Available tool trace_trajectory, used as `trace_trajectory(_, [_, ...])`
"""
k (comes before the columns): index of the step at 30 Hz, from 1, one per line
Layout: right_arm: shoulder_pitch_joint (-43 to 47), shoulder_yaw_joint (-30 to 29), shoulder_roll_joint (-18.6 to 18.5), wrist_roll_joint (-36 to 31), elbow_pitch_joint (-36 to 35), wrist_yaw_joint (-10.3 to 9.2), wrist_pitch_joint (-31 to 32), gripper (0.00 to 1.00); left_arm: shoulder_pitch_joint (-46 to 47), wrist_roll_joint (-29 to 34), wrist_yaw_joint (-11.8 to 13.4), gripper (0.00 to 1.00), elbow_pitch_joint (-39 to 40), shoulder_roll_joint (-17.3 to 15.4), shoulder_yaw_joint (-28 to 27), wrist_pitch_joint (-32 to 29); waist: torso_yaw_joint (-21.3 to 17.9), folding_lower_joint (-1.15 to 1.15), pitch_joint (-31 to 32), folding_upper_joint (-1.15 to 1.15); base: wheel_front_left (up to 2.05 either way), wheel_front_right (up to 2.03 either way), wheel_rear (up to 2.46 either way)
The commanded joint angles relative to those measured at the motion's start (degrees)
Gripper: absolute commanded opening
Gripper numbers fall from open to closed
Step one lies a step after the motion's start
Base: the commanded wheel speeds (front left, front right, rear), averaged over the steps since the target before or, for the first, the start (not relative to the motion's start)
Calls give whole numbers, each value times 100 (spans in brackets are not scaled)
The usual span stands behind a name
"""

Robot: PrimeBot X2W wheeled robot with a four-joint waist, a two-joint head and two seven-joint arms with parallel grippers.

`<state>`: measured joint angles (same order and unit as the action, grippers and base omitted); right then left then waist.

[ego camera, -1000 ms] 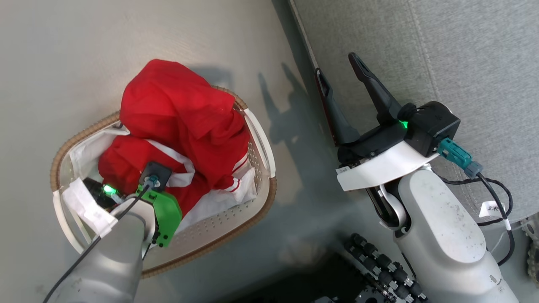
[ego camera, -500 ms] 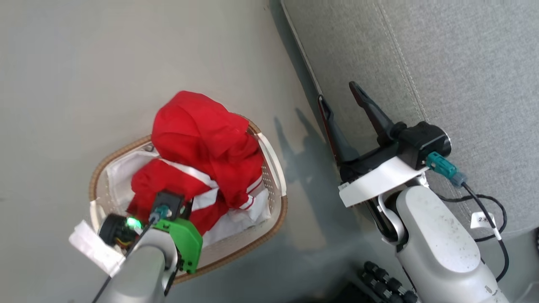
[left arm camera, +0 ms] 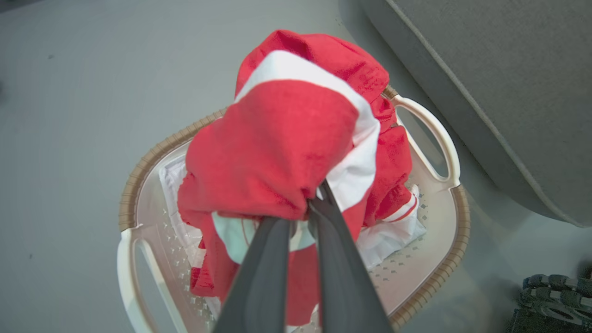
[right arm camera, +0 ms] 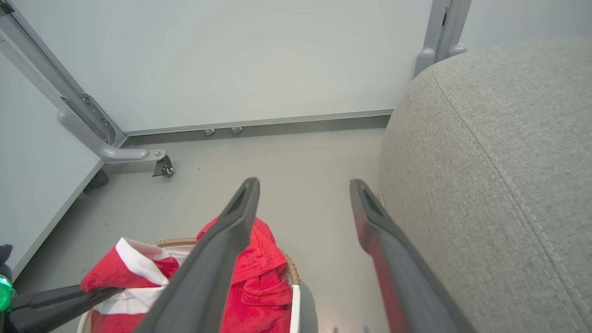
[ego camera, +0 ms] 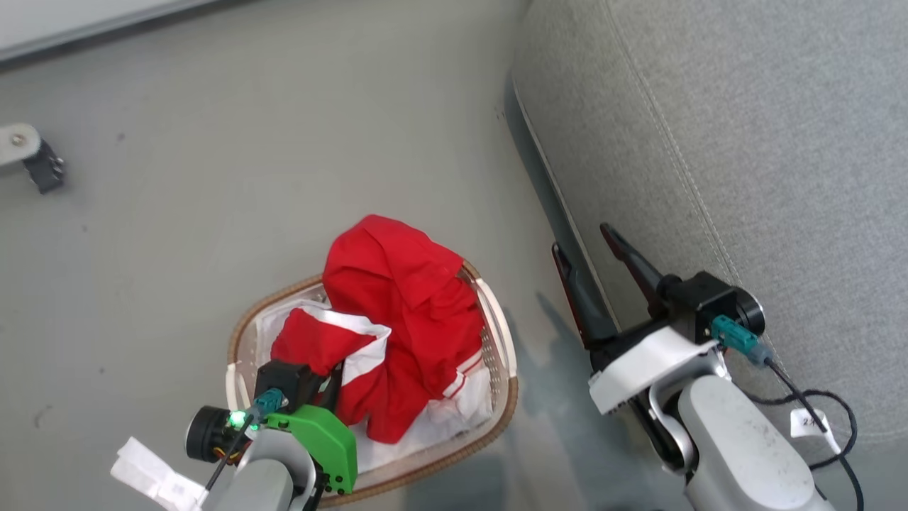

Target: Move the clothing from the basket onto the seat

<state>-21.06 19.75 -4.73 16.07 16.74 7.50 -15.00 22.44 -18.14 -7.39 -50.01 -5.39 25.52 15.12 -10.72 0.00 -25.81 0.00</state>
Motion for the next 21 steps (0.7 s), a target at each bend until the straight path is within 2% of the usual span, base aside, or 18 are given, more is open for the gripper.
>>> trace_trajectory(1, [150, 4, -42, -23, 52, -2, -26, 100, -185, -48, -18, 0, 123, 20, -55, 4, 320, 0, 553, 0, 0, 0, 0])
trace_trajectory(11, [695, 71, -57, 20, 230, -2, -26, 100, -864, -23, -17, 0, 1204, 97, -289, 4, 558, 0, 1236, 0, 0, 0, 0])
trace_trajectory(21, [1096, 110, -148, 70, 368, -2, -26, 100, -1138, -145, -17, 0, 2294, 128, -368, 4, 747, 0, 1736, 0, 0, 0, 0])
